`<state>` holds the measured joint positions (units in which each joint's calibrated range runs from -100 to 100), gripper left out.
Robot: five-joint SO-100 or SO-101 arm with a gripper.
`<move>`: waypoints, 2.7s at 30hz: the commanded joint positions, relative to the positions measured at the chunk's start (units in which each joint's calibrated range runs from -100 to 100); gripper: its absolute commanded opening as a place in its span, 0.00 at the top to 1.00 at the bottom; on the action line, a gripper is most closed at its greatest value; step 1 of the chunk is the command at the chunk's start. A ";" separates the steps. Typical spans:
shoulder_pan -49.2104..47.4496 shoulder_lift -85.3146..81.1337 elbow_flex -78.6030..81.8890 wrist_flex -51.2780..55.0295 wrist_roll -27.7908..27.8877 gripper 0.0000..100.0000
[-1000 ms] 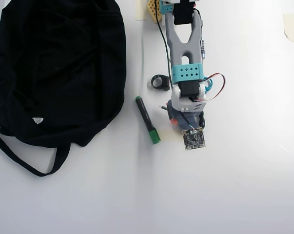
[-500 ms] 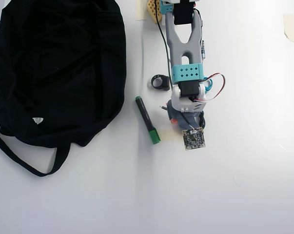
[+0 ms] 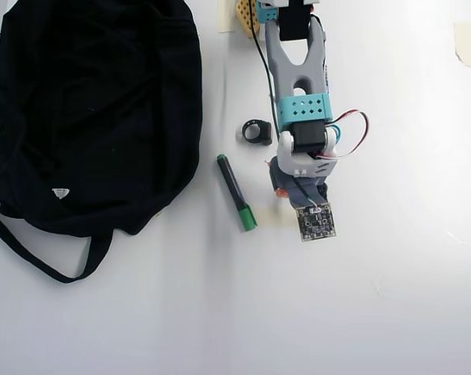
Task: Put the cable into the black bag
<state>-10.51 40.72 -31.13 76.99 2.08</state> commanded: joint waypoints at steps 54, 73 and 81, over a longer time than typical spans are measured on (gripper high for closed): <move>25.39 -46.37 25.92 21.55 -2.81 0.98; 60.69 -35.99 26.91 -4.98 -1.34 0.98; 64.96 -25.95 26.82 -7.91 -4.17 0.97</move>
<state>53.93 15.73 -3.62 69.69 -2.03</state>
